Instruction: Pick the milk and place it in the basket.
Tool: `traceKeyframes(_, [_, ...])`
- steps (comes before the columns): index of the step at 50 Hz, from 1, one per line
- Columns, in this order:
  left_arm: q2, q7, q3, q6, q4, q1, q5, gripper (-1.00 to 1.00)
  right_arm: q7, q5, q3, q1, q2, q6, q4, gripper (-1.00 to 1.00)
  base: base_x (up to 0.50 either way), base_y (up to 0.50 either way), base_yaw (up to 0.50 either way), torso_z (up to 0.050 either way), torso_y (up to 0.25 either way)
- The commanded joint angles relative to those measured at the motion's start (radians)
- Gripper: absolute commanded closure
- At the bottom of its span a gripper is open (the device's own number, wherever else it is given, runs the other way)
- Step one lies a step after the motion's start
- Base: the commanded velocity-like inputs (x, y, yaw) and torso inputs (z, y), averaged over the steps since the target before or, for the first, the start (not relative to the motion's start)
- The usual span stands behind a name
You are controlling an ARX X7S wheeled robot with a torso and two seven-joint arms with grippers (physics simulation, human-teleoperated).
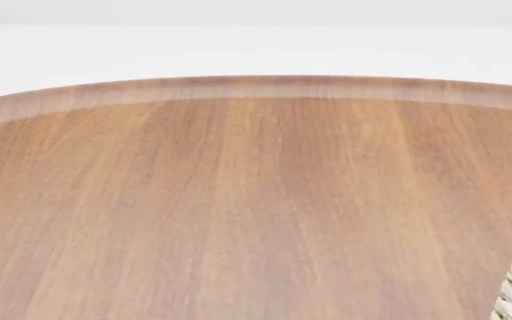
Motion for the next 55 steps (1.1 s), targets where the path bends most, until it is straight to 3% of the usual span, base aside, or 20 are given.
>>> traceKeyframes(1, [0.017, 0.018, -0.024, -0.002, 0.001, -0.001, 0.017, -1.00, -0.273, -0.208, -0.044, 0.204, -0.024, -0.020, 0.054, 1.00, 0.00, 0.00, 0.00, 0.000, 0.010])
traceKeyframes(33, [0.012, 0.013, -0.019, 0.006, -0.002, 0.002, 0.017, -1.00, -0.600, -0.486, -0.276, 0.401, -0.206, -0.059, 0.369, 1.00, 0.00, 0.00, 0.00, 0.001, 0.001])
traceKeyframes(55, [0.009, 0.009, -0.015, 0.010, -0.007, 0.003, 0.016, -1.00, -0.644, -0.498, -0.325, 0.375, -0.246, -0.037, 0.441, 1.00, 0.00, 0.00, 0.00, 0.000, 0.001])
